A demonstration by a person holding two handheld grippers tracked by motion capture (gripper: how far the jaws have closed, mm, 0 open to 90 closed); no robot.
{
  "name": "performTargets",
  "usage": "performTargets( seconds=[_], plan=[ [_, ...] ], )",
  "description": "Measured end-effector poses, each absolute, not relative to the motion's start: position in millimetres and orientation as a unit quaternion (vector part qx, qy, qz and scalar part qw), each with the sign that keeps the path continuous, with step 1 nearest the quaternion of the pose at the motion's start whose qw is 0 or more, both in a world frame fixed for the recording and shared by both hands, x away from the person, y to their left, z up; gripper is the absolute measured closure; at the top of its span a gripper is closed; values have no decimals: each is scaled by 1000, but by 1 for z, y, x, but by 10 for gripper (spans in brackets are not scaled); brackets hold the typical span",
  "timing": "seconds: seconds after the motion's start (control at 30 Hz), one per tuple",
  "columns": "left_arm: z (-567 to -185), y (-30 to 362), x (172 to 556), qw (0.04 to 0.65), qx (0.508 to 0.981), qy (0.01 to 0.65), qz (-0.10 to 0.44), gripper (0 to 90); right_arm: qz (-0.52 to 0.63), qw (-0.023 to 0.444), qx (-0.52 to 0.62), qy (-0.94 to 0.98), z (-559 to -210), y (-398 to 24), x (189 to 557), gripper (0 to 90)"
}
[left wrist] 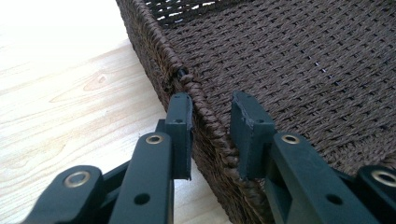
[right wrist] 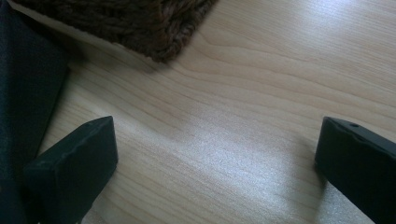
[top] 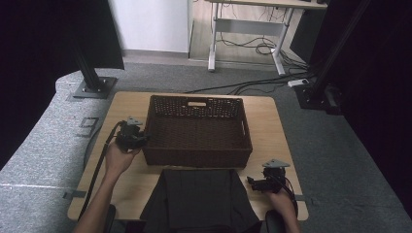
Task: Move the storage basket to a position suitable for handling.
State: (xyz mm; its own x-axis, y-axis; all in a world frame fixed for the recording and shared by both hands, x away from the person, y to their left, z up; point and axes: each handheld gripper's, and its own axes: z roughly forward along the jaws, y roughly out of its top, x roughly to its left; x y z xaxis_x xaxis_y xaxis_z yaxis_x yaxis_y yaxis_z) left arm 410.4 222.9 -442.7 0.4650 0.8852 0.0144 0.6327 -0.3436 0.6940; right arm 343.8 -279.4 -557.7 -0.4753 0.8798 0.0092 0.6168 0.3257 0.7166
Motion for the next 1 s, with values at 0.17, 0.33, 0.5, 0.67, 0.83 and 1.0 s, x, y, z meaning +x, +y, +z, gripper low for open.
performTargets(
  seconds=[0.17,0.33,0.5,0.67,0.83,1.0],
  plan=[
    [-443,222,404,319,796,475,197,699,336,195,473,790,-558,-279,344,0],
    [-443,222,404,320,798,471,195,699,336,196,473,790,-558,-279,344,0],
    [-443,224,405,324,800,469,191,695,336,196,473,790,-558,-279,344,0],
    [-442,227,407,325,810,451,188,658,336,195,473,790,-558,-279,344,0],
    [-428,233,400,358,800,438,200,548,336,195,473,790,-558,-279,344,0],
    [-415,240,389,380,803,424,178,353,336,196,473,790,-558,-279,344,0]
  ],
)
